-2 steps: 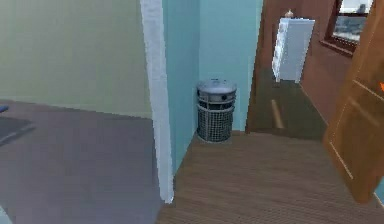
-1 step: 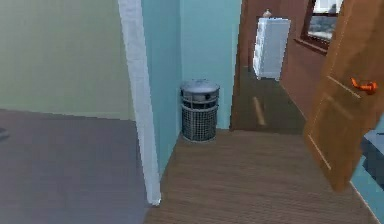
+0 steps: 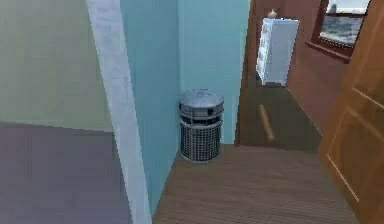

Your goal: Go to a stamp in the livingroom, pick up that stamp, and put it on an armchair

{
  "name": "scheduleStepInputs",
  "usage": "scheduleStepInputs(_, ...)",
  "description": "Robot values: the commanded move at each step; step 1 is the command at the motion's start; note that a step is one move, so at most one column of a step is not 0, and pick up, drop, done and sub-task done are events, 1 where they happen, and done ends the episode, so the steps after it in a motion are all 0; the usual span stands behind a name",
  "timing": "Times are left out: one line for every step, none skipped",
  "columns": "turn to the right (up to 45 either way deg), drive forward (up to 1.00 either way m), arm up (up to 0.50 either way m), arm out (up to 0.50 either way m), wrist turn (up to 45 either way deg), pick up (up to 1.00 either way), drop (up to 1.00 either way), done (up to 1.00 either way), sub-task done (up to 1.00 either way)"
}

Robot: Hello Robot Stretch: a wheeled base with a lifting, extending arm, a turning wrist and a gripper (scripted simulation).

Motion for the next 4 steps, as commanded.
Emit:
scheduleStepInputs(-33.0,0.00,0.00,0.00,0.0,0.00,0.00,0.00,0.00)
scheduleStepInputs(0.0,0.30,0.00,0.00,0.0,0.00,0.00,0.00,0.00)
scheduleStepInputs(-12.0,0.00,0.00,0.00,0.0,0.00,0.00,0.00,0.00)
scheduleStepInputs(0.0,1.00,0.00,0.00,0.0,0.00,0.00,0.00,0.00)
